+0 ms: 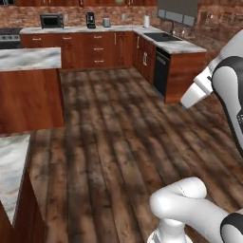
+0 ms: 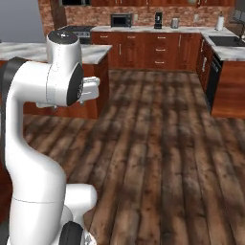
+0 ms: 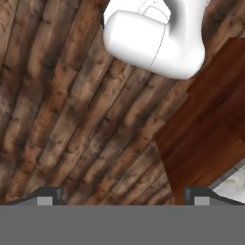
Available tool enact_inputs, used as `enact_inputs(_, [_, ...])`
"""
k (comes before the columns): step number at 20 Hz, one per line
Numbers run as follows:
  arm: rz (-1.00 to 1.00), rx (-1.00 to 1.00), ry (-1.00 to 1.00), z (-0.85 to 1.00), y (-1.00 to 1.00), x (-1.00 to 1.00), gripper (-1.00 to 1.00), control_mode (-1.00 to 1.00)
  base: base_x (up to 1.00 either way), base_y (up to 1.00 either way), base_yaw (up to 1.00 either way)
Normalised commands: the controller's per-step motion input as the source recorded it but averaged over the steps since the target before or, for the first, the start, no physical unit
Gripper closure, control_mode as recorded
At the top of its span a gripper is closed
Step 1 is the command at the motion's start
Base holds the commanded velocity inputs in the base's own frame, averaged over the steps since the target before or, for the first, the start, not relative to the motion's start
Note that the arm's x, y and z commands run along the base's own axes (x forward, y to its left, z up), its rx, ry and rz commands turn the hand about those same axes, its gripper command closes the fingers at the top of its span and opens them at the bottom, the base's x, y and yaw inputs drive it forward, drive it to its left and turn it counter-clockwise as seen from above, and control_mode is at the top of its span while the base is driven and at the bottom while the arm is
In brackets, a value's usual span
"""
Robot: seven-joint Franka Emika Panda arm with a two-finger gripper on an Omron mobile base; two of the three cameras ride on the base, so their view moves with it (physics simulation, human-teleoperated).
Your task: Move the bowls from the cabinet to the plates on the dining table.
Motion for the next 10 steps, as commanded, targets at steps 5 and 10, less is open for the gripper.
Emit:
enact_inputs(5, [0.00,0.00,0.00,0.00,0.00,0.00,-1.00,1.00,1.00,-0.35,0.00])
enact_inputs(10, [0.00,0.00,0.00,0.00,0.00,0.00,-1.00,1.00,1.00,-0.37,0.00])
